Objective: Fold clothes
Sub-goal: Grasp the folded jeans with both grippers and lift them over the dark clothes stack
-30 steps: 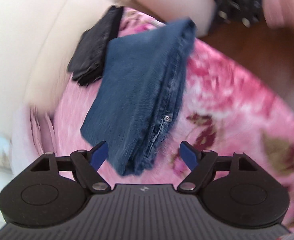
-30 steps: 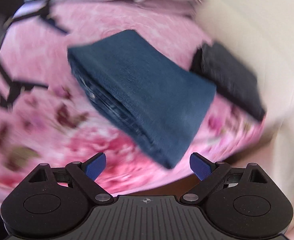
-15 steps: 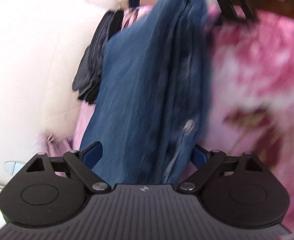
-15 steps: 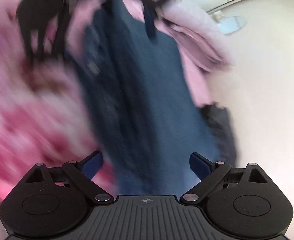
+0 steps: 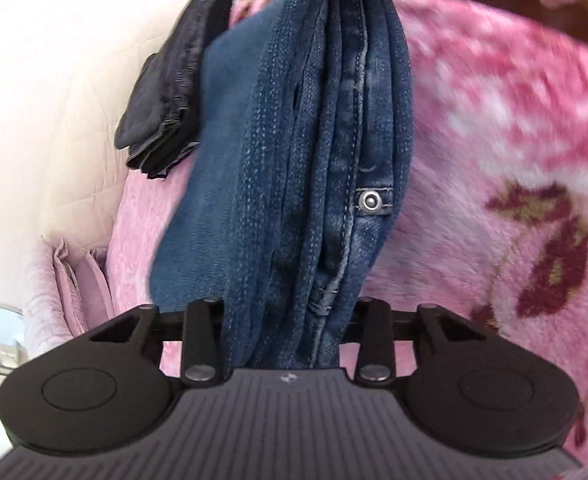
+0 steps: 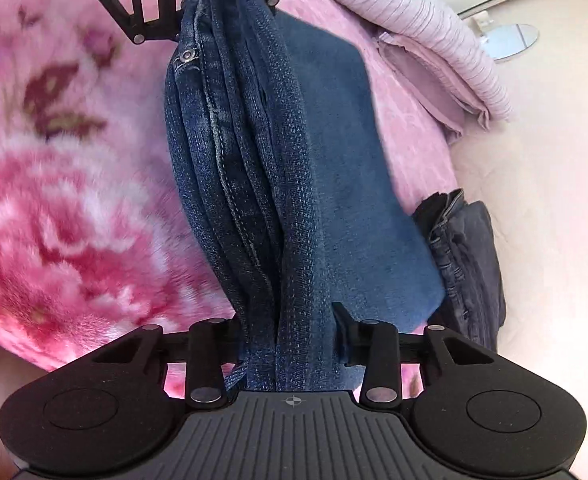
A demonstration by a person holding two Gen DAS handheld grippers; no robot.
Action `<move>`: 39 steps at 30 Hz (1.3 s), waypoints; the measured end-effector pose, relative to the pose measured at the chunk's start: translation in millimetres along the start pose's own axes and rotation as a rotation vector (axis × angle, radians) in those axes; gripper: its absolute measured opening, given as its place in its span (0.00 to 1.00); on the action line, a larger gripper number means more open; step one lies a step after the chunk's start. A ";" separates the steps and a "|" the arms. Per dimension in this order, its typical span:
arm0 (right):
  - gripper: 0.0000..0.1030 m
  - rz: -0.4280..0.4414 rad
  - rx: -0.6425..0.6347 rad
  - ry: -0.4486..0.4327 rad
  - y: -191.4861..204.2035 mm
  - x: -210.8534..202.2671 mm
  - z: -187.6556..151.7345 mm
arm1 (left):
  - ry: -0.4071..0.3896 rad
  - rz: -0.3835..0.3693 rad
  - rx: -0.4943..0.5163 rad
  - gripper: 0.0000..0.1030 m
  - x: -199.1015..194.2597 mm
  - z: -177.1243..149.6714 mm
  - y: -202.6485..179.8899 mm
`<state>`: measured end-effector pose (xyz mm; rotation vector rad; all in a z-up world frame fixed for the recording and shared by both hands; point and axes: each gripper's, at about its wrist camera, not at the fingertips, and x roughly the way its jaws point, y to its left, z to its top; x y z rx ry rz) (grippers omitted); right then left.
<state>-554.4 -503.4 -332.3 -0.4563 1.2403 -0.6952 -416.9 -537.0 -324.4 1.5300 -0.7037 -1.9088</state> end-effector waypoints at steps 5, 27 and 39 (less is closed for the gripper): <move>0.36 0.036 -0.022 -0.028 -63.6 -49.9 21.4 | -0.020 -0.061 -0.073 0.30 -46.8 11.5 59.5; 0.36 -0.299 -0.134 -0.228 -400.5 18.2 -22.1 | 0.046 0.308 -0.180 0.31 76.1 216.6 288.1; 0.43 0.019 -0.145 -0.021 -333.9 225.2 -155.7 | 0.128 0.107 -0.132 0.59 233.6 261.5 197.3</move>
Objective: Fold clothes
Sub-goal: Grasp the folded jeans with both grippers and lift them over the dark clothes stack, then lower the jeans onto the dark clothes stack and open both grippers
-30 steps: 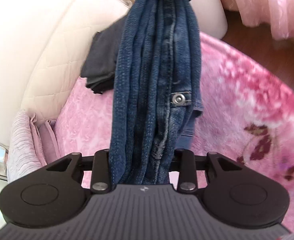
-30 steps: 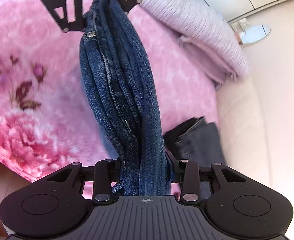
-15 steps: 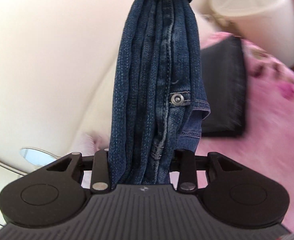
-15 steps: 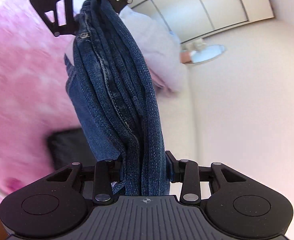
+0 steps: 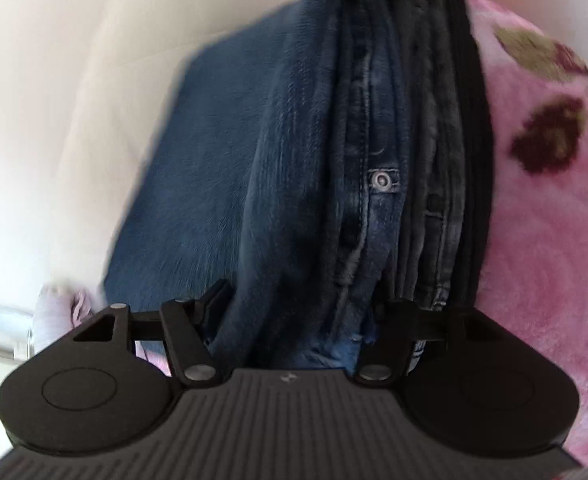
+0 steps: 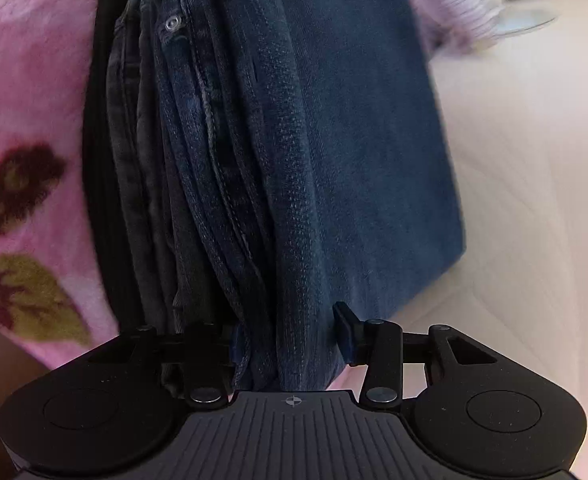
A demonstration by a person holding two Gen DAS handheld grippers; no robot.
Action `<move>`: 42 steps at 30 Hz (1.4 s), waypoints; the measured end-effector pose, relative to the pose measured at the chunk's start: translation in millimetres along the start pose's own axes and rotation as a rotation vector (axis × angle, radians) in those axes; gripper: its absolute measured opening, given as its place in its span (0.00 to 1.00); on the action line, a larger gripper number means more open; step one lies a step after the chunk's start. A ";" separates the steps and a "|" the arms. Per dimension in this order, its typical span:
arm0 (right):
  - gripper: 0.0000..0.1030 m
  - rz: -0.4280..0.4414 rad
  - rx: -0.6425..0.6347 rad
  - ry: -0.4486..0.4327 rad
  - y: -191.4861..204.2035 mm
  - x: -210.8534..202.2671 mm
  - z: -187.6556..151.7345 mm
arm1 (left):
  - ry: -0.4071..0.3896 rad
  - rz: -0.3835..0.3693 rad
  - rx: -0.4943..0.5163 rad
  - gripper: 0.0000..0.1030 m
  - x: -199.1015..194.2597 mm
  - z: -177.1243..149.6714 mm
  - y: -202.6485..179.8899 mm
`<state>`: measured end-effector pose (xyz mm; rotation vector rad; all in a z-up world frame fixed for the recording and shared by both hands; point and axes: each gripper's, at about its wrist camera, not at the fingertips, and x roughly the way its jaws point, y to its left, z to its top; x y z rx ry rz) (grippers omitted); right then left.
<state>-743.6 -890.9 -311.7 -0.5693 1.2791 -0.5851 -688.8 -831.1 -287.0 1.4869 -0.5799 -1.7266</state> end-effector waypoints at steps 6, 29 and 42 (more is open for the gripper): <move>0.43 0.024 0.176 -0.029 -25.1 -22.6 11.1 | 0.010 -0.005 0.015 0.59 9.2 -4.6 33.5; 0.43 0.170 0.512 -0.104 -74.8 -135.0 -0.8 | -0.035 -0.037 -0.497 0.49 -48.6 -49.3 160.0; 0.42 0.378 1.016 -0.046 -223.6 29.3 -34.7 | 0.158 -0.218 -0.919 0.34 94.2 -75.6 200.1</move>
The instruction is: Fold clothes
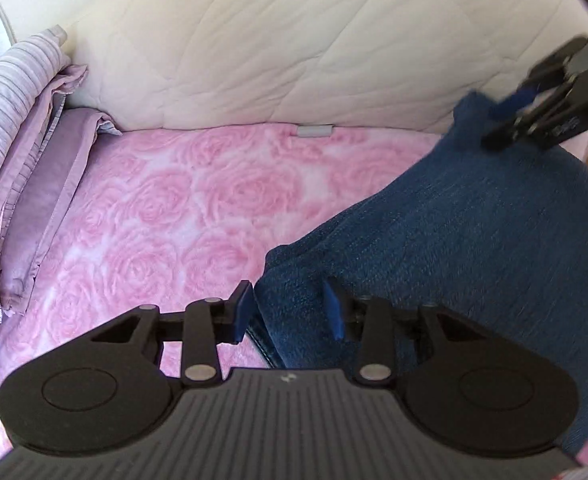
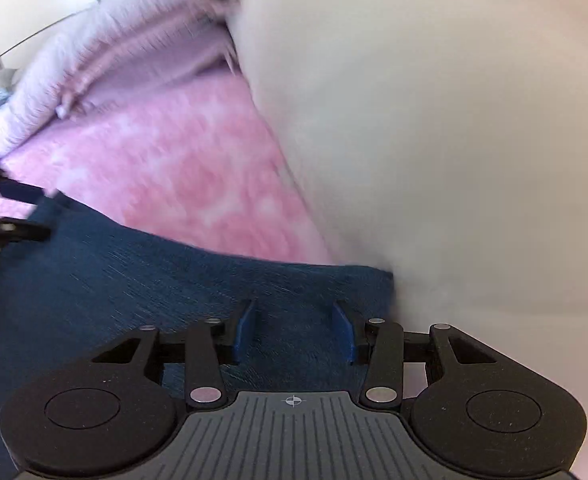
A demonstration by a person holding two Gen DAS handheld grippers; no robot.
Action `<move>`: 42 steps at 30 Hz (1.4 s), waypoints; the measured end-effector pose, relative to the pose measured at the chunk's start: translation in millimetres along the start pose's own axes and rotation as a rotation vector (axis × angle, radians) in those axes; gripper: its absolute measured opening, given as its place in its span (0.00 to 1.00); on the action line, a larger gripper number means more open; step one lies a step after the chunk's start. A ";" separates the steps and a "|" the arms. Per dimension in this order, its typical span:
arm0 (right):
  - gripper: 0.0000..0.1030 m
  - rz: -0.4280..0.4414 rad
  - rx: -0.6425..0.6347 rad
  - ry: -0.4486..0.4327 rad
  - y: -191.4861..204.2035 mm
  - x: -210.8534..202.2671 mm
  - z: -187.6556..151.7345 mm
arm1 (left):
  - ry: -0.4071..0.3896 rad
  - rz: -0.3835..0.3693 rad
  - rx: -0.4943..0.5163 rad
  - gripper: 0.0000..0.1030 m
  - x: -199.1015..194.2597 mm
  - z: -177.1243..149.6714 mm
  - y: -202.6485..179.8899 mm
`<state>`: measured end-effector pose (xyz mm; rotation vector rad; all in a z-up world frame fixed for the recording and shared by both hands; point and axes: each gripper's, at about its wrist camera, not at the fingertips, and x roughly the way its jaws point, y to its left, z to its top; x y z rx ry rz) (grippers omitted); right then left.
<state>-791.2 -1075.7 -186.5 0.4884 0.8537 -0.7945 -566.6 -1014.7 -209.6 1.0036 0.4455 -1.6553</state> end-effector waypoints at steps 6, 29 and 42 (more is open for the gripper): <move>0.43 0.005 0.019 -0.031 3.3 -27.3 -5.9 | -0.007 -0.039 -0.062 0.36 -31.9 -4.3 10.8; 0.93 -0.014 0.153 0.013 80.8 -140.2 -122.4 | 0.126 -0.052 -0.278 0.64 -155.1 -102.8 -38.3; 0.93 -0.128 0.395 0.046 140.8 -222.9 -174.5 | 0.075 -0.074 -0.388 0.93 -252.0 -140.8 -82.5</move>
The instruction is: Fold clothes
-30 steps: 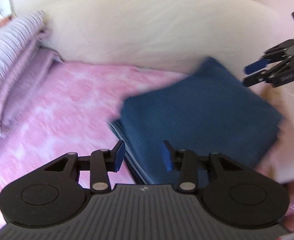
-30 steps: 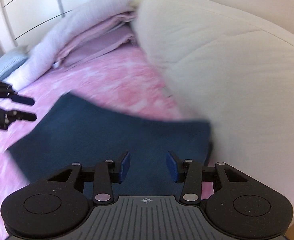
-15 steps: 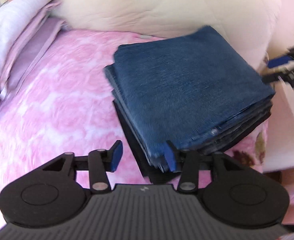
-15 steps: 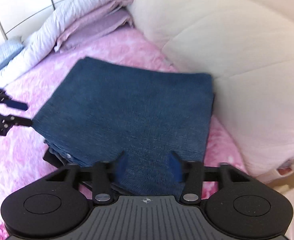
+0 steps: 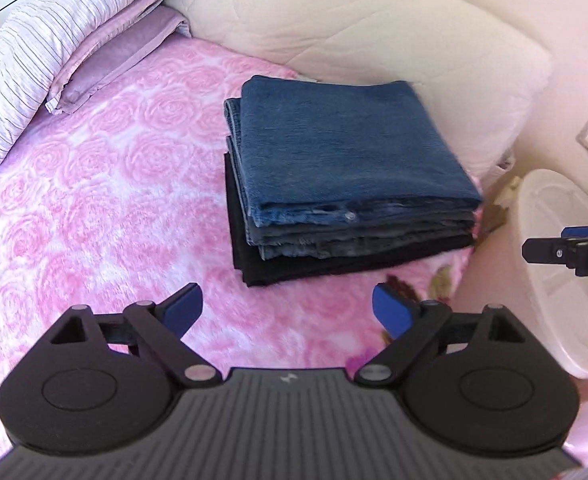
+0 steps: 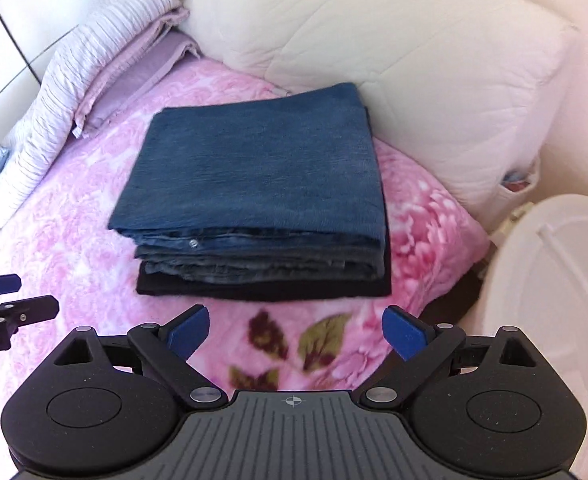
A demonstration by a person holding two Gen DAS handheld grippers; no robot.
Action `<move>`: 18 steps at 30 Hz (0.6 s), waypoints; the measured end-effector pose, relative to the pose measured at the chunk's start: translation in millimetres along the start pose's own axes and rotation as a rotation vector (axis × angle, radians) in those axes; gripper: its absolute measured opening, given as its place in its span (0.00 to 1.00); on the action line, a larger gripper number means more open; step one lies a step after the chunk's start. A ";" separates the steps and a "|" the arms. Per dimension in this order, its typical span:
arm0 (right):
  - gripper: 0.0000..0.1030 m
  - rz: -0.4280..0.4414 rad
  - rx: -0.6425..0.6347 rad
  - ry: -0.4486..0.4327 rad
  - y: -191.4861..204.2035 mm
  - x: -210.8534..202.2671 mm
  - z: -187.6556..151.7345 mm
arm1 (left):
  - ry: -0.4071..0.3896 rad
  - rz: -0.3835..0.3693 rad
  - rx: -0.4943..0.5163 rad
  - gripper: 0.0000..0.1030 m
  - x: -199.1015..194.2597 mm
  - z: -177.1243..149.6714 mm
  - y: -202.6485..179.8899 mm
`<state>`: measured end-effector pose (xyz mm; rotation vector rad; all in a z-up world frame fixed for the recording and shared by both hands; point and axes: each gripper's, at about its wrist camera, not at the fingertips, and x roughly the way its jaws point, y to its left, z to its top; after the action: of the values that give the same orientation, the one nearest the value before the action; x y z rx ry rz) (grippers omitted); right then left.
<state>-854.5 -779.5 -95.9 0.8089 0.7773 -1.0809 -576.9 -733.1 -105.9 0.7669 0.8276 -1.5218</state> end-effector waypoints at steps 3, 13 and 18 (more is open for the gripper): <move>0.93 -0.029 0.013 -0.038 15.7 -22.0 -14.5 | -0.012 0.002 0.008 0.98 -22.4 -12.7 -0.6; 0.93 -0.064 -0.035 -0.147 66.4 -89.2 -54.9 | -0.052 0.069 -0.025 0.97 -95.0 -53.5 6.3; 0.93 -0.054 -0.050 -0.160 83.4 -100.0 -70.8 | -0.075 0.055 -0.048 0.95 -120.2 -66.6 10.8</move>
<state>-813.3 -653.2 -30.2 0.6541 0.6914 -1.1554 -552.9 -613.9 -40.9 0.6882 0.7780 -1.4677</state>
